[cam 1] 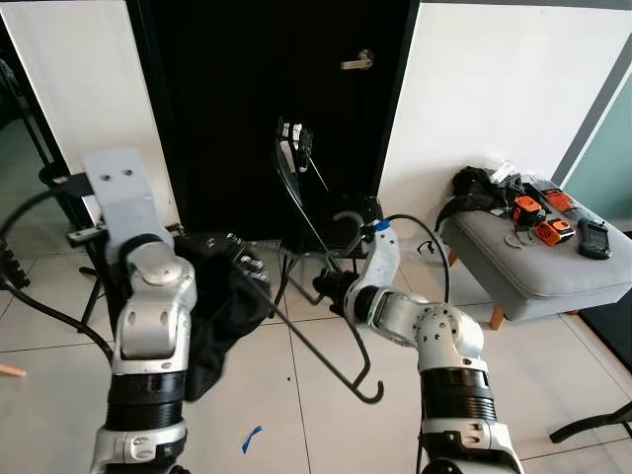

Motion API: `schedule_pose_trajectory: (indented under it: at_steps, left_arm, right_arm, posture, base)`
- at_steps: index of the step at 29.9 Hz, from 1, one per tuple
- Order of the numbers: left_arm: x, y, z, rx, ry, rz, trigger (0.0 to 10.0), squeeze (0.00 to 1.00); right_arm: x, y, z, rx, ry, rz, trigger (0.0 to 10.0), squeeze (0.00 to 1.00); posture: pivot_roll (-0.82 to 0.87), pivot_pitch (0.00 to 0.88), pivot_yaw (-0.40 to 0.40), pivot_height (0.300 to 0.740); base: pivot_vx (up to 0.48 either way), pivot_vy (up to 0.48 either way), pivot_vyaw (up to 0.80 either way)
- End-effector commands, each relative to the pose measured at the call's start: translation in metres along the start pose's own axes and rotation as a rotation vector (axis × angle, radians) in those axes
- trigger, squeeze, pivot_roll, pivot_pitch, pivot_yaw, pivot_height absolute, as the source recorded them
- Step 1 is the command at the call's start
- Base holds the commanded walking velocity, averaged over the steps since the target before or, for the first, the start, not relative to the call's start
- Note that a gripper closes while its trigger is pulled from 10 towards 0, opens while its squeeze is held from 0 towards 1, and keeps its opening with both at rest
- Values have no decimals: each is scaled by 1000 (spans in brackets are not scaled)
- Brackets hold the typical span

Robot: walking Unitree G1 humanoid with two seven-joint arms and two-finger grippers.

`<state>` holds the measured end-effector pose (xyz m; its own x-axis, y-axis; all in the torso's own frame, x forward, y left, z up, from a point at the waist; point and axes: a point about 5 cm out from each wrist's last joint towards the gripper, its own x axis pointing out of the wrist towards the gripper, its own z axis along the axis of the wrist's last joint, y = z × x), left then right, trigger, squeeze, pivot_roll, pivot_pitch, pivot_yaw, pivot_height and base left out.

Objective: Hang hanger

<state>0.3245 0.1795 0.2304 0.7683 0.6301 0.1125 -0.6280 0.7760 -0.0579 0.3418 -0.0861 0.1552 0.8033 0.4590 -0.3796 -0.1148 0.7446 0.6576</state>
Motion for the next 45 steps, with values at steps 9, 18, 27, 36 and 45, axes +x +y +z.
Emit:
schedule_pose_trajectory:
  at_steps: [9,18,27,36,45]
  left_arm:
    - [-35,-31,-4,-108,-20,-344,10000,0]
    - [-70,-41,-37,6,44,-630,10000,0]
    - [-105,-50,-50,93,66,-903,10000,0]
    - [-124,-55,-56,23,141,-1072,10000,0]
    - [-105,-46,-52,-4,93,-977,10000,0]
  right_arm:
    - [9,43,24,235,-223,190,10000,0]
    - [2,60,54,262,-346,343,10000,0]
    - [0,66,64,272,-396,399,10000,0]
    - [-8,77,73,265,-440,515,10000,0]
    - [-23,89,82,220,-477,708,10000,0]
  posture:
    - [3,25,-41,740]
    - [8,21,-47,740]
    - [20,17,-58,740]
    - [11,11,-54,740]
    - [16,8,-57,740]
  base:
    - [0,0,0]
    - [0,0,0]
    - [0,0,0]
    - [0,0,0]
    - [0,0,0]
